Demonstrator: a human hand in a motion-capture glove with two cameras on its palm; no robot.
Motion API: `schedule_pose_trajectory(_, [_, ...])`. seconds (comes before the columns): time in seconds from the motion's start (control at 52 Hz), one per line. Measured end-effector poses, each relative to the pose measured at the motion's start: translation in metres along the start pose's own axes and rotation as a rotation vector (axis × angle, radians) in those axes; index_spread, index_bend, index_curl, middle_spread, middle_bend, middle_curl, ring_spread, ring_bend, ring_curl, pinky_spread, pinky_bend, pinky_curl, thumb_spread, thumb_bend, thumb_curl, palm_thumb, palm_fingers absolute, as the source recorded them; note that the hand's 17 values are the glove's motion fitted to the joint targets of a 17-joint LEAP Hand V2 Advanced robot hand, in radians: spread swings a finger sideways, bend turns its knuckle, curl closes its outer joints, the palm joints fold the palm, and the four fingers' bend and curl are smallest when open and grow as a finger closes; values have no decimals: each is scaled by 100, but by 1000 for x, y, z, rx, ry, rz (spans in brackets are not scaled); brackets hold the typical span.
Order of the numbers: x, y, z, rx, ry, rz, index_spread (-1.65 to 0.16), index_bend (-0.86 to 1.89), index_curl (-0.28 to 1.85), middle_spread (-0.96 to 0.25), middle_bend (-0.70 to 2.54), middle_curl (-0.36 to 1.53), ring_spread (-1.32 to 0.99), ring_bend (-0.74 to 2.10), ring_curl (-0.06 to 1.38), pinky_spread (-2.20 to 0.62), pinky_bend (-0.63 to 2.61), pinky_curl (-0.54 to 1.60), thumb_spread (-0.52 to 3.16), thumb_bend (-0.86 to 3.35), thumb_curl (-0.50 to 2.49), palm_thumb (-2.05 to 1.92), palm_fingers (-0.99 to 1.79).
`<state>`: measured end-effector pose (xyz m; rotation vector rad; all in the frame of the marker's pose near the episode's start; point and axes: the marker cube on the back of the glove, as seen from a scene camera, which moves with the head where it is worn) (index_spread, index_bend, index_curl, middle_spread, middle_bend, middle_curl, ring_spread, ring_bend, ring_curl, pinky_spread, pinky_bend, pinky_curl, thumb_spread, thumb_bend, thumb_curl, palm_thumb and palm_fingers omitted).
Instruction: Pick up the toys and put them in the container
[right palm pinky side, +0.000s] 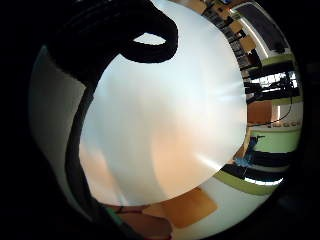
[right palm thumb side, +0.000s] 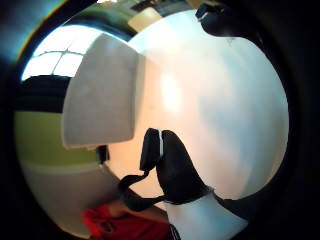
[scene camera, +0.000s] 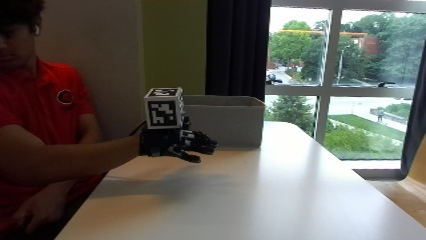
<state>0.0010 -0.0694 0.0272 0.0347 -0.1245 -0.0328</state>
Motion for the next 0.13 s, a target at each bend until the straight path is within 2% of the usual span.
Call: schedule_pose_trajectory(0.135, [-4, 2, -7, 30, 33, -23, -39, 20, 48, -10, 19, 36, -5, 20, 27, 5, 77, 31, 118, -3, 29, -2, 5])
